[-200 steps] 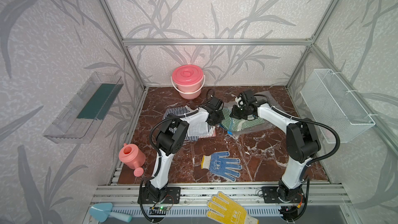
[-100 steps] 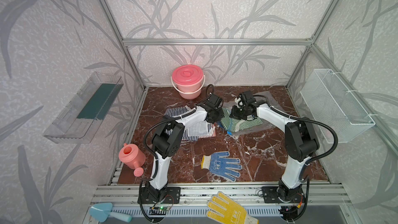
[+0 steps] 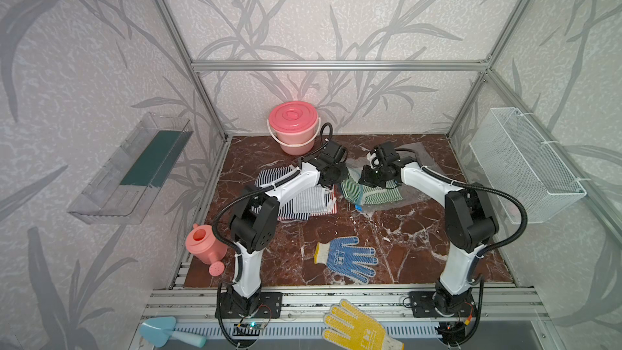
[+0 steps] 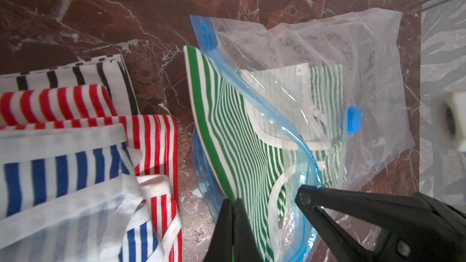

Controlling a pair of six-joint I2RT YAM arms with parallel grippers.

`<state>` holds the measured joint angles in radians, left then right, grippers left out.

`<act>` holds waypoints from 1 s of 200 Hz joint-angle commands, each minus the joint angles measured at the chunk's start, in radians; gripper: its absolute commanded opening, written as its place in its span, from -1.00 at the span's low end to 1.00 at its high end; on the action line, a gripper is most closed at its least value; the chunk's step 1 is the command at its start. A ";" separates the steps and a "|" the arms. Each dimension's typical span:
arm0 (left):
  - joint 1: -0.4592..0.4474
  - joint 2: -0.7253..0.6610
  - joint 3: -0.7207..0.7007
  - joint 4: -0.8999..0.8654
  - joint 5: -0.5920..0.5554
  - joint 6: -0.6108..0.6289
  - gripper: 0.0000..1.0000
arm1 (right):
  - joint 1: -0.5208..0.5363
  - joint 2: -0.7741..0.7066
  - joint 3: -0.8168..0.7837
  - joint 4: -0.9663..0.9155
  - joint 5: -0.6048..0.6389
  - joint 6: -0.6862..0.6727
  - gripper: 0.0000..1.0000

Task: Take the tank top out of the vacuum bag
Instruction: Take out the tank top from the vacuum bag.

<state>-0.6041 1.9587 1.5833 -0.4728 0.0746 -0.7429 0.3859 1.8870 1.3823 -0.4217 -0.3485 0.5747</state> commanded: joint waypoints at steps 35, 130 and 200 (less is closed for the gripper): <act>0.015 -0.079 0.032 -0.052 -0.073 0.060 -1.00 | -0.006 0.023 0.008 -0.002 0.009 -0.011 -1.00; 0.062 -0.158 0.011 -0.085 -0.105 0.094 -1.00 | -0.004 0.027 0.017 -0.009 0.042 -0.029 -1.00; 0.102 -0.201 0.011 -0.093 -0.082 0.096 -1.00 | -0.002 0.042 0.017 -0.009 0.072 -0.045 -1.00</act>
<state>-0.5194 1.7947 1.5829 -0.5537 -0.0021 -0.6609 0.3862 1.9007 1.3827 -0.4198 -0.3069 0.5484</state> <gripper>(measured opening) 0.045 0.048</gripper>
